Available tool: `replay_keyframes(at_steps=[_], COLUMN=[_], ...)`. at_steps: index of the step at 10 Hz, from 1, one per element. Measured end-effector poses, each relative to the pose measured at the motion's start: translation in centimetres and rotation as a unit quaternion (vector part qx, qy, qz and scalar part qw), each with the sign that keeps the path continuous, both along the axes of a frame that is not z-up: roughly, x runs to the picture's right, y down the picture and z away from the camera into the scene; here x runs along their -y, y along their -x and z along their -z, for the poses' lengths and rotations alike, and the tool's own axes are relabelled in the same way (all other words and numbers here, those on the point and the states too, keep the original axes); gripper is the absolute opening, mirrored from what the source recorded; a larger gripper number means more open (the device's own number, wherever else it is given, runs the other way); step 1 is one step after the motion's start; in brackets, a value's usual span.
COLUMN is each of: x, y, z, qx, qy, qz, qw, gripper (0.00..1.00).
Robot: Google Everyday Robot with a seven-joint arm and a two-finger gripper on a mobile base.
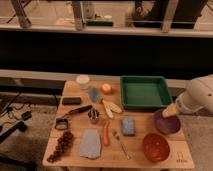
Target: Place sponge in paper cup
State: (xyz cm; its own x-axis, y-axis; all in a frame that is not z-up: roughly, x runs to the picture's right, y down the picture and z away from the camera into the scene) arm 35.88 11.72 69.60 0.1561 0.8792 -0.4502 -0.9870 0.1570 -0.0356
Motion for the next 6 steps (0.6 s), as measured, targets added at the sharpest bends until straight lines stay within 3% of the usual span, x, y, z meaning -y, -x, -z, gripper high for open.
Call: replay_keyframes(at_steps=[4, 6], x=[-3.8, -5.1], y=[3.8, 6.2], z=[-0.1, 0.4], qx=[0.034, 0.057], qy=[0.034, 0.037], qz=[0.018, 0.033], qw=[0.9987, 0.9971], gripper=[0.8, 0.8])
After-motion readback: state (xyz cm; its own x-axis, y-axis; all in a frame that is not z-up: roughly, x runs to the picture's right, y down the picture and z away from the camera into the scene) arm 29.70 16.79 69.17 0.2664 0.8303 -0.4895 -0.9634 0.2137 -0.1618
